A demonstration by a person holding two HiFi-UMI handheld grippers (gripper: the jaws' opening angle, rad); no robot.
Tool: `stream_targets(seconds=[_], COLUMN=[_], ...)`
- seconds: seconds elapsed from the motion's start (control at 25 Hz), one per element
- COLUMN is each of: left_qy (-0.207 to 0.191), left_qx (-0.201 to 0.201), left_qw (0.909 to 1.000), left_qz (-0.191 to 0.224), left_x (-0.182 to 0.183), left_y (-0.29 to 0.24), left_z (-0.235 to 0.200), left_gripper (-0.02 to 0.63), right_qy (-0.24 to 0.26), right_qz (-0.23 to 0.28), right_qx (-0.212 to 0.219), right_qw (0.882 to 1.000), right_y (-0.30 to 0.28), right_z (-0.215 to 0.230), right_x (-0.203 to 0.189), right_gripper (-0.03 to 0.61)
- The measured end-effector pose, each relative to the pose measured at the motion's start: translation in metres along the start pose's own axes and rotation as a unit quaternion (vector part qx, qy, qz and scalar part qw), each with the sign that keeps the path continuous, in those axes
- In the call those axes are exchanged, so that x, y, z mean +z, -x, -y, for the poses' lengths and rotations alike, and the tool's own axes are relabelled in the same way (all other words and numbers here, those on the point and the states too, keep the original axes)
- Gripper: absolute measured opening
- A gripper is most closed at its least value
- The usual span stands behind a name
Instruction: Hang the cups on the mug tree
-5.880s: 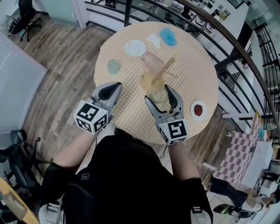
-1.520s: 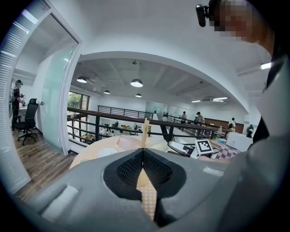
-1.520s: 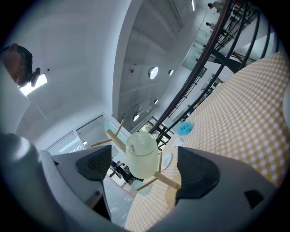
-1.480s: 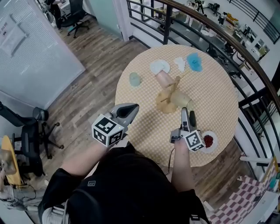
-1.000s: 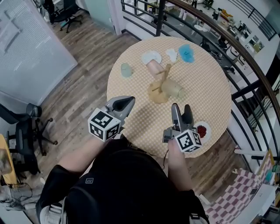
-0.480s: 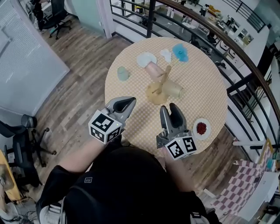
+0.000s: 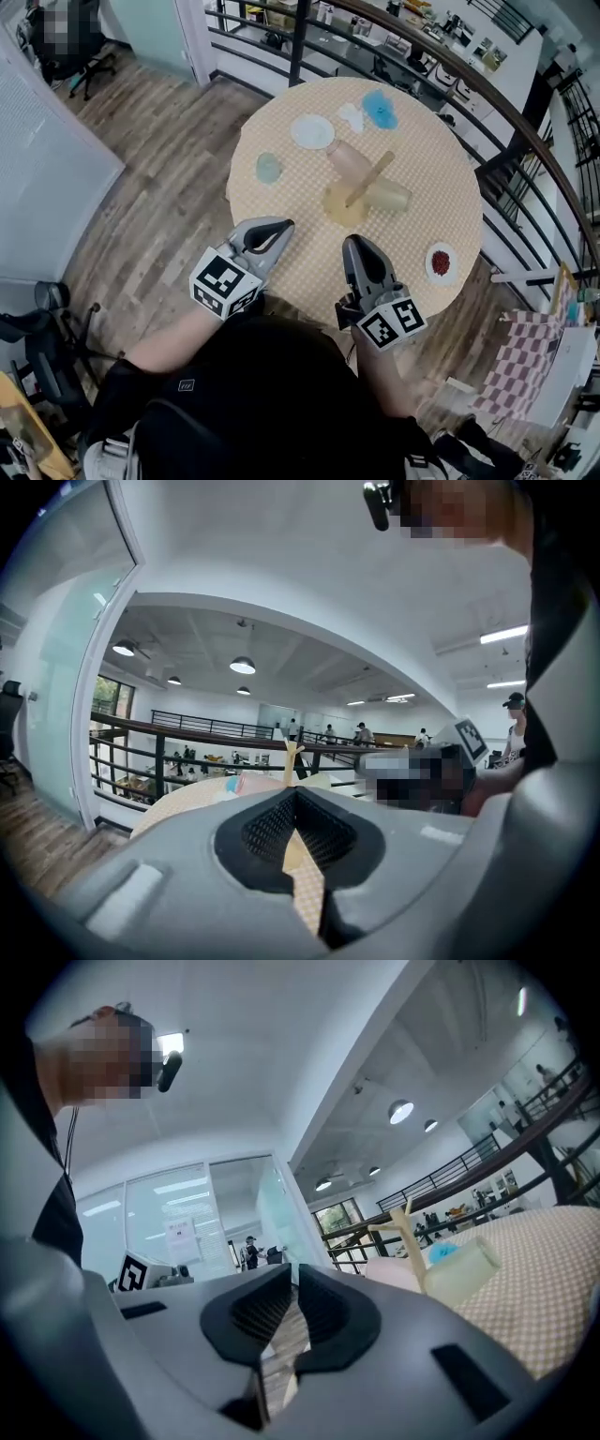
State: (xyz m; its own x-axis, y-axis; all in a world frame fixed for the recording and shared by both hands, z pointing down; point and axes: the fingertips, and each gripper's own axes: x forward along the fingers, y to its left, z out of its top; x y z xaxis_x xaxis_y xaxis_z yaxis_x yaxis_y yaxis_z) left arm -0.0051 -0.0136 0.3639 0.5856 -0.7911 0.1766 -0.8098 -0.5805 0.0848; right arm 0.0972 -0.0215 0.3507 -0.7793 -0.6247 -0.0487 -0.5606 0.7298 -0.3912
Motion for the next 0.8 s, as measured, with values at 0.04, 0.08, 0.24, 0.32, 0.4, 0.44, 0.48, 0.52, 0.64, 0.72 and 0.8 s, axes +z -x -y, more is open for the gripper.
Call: stream_targets(seconds=[0.04,0.08,0.24,0.32,0.4,0.44,0.48,0.52,0.64,0.72,0.8], left_qy=[0.002,0.004,0.004,0.008,0.015,0.014,0.012,0.010,0.023,0.014,0.010], left_qx=[-0.010,-0.021,-0.049,-0.047,-0.044,-0.043,-0.042,-0.040,-0.040,-0.043,-0.048], left_qw=[0.9999,0.9998,0.9987,0.9988,0.9989,0.9990,0.9991,0.9991,0.9987,0.9987,0.9987], left_qz=[0.000,-0.001,-0.012,-0.010,-0.003,0.001,0.005,0.008,0.022,0.024,0.018], left_x=[-0.001,-0.003,-0.009,-0.007,-0.002,0.000,0.002,0.003,0.006,0.010,0.011], left_y=[0.004,0.009,0.030,0.037,0.045,0.048,0.051,0.053,0.055,0.052,0.046], left_z=[-0.005,-0.009,-0.017,-0.022,-0.023,-0.022,-0.021,-0.019,-0.009,-0.003,0.000], left_gripper=[0.005,0.005,0.005,0.005,0.005,0.005,0.005,0.005,0.005,0.005,0.005], right_qy=[0.015,0.031,0.073,0.086,0.086,0.081,0.077,0.074,0.076,0.080,0.074], right_qz=[-0.007,-0.017,-0.057,-0.066,-0.072,-0.072,-0.071,-0.070,-0.070,-0.067,-0.064], right_qx=[-0.006,-0.013,-0.027,-0.033,-0.043,-0.048,-0.051,-0.052,-0.052,-0.056,-0.060], right_qw=[1.000,0.999,0.995,0.994,0.993,0.993,0.993,0.993,0.993,0.993,0.993], right_y=[-0.005,-0.009,-0.018,-0.019,-0.018,-0.017,-0.015,-0.013,0.001,0.007,0.012], right_z=[-0.007,-0.013,-0.040,-0.046,-0.047,-0.047,-0.047,-0.047,-0.049,-0.046,-0.041], right_x=[-0.005,-0.010,-0.033,-0.037,-0.037,-0.037,-0.038,-0.038,-0.036,-0.031,-0.029], right_gripper=[0.034,0.031,0.025,0.023,0.021,0.021,0.020,0.020,0.020,0.020,0.020])
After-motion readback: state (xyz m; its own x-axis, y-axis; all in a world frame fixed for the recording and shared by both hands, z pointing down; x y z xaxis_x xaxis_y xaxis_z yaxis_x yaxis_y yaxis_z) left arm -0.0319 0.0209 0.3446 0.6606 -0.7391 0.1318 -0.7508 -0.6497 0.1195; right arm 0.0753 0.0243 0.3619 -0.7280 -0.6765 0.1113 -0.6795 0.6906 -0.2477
